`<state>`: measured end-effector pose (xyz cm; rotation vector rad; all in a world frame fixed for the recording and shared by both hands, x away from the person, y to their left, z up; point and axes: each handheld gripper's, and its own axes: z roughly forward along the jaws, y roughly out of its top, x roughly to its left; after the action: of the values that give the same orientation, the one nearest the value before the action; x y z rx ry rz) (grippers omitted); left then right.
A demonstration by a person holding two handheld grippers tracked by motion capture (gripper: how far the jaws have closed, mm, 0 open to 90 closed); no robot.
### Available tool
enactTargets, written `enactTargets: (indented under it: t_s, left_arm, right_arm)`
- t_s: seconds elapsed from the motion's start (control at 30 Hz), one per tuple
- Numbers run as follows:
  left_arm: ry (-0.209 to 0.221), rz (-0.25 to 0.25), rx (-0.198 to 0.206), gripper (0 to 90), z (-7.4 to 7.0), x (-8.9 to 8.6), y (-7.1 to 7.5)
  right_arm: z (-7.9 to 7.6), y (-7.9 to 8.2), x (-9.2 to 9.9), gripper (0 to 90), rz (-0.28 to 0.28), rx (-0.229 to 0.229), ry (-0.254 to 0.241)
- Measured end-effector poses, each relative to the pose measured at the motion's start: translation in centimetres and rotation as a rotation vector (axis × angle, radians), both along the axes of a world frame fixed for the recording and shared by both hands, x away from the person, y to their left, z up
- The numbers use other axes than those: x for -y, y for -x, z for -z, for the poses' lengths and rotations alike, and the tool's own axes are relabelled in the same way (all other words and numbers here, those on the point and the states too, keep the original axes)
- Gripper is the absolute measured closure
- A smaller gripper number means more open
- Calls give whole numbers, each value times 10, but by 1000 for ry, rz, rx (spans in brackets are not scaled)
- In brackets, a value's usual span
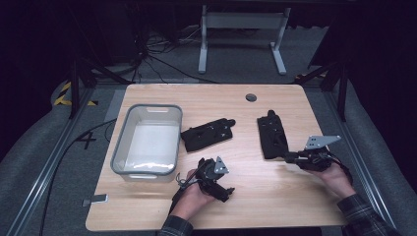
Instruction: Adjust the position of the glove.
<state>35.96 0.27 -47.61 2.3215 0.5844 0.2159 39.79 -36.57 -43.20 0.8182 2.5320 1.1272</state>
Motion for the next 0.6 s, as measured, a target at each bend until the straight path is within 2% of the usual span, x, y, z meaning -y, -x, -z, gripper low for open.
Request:
enactTargets:
  t_s: [0.17,0.37,0.6]
  left_arm:
    - [0,0,0,0,0,0,0]
    - [0,2,-1,0,0,0,0]
    - [0,2,0,0,0,0,0]
  right_arm:
    - [-4,-7,-4,889,2,1,-8]
    - [-6,-19,-10,897,-7,-1,-17]
    - [-4,-30,-19,897,-16,5,1]
